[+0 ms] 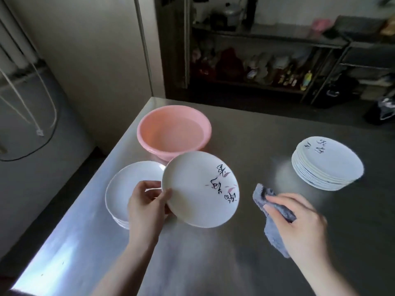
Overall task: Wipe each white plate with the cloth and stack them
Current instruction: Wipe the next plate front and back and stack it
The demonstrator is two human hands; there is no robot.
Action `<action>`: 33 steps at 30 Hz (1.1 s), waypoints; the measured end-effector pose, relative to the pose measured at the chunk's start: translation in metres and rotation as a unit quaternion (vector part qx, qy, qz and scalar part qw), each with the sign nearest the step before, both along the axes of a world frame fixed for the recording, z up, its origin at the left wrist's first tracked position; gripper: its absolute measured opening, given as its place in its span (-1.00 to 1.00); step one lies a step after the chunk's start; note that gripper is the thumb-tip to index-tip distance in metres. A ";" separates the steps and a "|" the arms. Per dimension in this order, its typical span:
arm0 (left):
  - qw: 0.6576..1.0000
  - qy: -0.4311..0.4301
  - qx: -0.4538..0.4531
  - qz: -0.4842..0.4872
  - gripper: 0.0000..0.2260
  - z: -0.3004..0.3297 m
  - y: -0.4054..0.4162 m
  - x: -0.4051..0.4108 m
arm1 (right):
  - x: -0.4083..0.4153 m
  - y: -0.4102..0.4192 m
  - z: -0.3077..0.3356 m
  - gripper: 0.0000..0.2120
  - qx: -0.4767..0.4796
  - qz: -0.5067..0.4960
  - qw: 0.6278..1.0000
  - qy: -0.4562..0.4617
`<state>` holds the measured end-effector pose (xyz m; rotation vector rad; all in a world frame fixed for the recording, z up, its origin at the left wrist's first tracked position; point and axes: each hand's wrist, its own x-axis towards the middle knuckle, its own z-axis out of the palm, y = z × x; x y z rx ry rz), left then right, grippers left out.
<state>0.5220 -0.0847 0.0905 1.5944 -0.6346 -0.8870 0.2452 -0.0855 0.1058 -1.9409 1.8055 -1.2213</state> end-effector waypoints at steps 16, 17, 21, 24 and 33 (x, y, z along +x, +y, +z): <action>0.984 0.058 0.165 -0.046 -0.85 -0.108 0.065 -0.318 | -0.255 0.051 -0.041 -0.85 0.066 -0.030 0.997 -0.016; 0.983 0.051 0.172 -0.044 -0.85 -0.110 0.068 -0.323 | -0.259 0.052 -0.044 -0.85 0.074 -0.025 0.997 -0.019; 0.975 -0.002 0.200 -0.095 -0.82 -0.106 0.074 -0.327 | -0.265 0.054 -0.059 -0.84 0.101 -0.014 0.995 -0.020; 0.942 -0.094 0.227 -0.227 -0.78 -0.102 0.069 -0.312 | -0.259 0.055 -0.071 -0.80 0.128 0.011 0.991 -0.022; 0.898 -0.267 0.167 -0.306 -0.89 -0.094 0.019 -0.299 | -0.212 0.011 -0.110 -0.81 0.270 0.062 0.949 0.153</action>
